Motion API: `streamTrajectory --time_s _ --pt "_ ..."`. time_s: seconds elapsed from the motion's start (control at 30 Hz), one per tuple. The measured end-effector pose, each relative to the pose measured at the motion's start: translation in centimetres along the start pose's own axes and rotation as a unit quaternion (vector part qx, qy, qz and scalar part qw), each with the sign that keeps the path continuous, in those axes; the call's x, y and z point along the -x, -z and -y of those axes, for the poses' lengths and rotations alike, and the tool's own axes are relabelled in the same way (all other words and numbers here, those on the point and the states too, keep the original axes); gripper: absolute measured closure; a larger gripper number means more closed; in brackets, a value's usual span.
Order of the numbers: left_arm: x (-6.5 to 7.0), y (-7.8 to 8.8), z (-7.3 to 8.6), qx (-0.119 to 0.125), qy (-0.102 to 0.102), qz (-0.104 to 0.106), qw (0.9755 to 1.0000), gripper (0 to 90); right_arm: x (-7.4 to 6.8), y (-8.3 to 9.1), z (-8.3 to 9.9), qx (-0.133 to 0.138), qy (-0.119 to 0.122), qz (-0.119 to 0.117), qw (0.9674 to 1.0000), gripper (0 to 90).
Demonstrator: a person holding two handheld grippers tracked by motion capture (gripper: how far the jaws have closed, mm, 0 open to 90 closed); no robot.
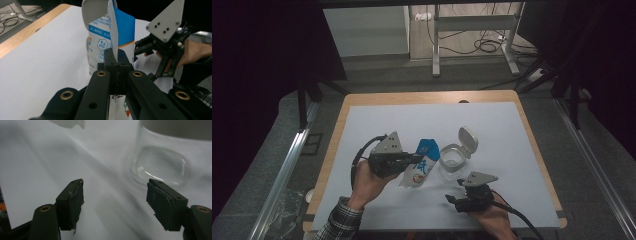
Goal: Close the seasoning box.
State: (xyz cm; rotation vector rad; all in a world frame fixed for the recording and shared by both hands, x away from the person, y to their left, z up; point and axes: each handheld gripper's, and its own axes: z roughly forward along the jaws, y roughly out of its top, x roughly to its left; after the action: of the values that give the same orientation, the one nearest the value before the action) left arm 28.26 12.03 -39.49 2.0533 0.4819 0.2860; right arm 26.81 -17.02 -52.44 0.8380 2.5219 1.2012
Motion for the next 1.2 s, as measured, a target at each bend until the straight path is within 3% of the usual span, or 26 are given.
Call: streamTrajectory --time_s 0.2,0.33,0.57,0.87,0.93,1.2 --pt "0.4 0.1 -0.5 0.003 0.005 0.004 1.0 90.0 -1.2 -1.1 -0.8 0.011 -0.001 -0.016 0.9998 30.9" --pt "0.6 0.4 -0.9 -0.005 -0.004 0.004 1.0 90.0 -1.7 -1.7 -1.1 0.016 0.001 -0.02 0.9997 32.2" --pt "1.0 0.7 -1.4 0.004 0.007 0.006 0.9999 90.0 -3.1 -3.0 -2.4 0.025 0.012 -0.022 0.9994 35.3" --pt "1.2 1.1 -1.7 -0.005 0.0 0.01 0.9999 90.0 -4.5 -4.6 -3.3 0.032 0.035 0.003 0.9989 38.7" --pt "1.2 1.2 -1.6 -0.006 0.001 0.011 0.9999 90.0 -4.8 -5.0 -3.4 0.043 0.045 0.022 0.9978 39.4" --pt "1.3 1.0 -1.7 -0.008 0.004 0.015 0.9999 90.0 -5.1 -5.2 -3.7 0.071 0.045 0.033 0.9959 40.7"
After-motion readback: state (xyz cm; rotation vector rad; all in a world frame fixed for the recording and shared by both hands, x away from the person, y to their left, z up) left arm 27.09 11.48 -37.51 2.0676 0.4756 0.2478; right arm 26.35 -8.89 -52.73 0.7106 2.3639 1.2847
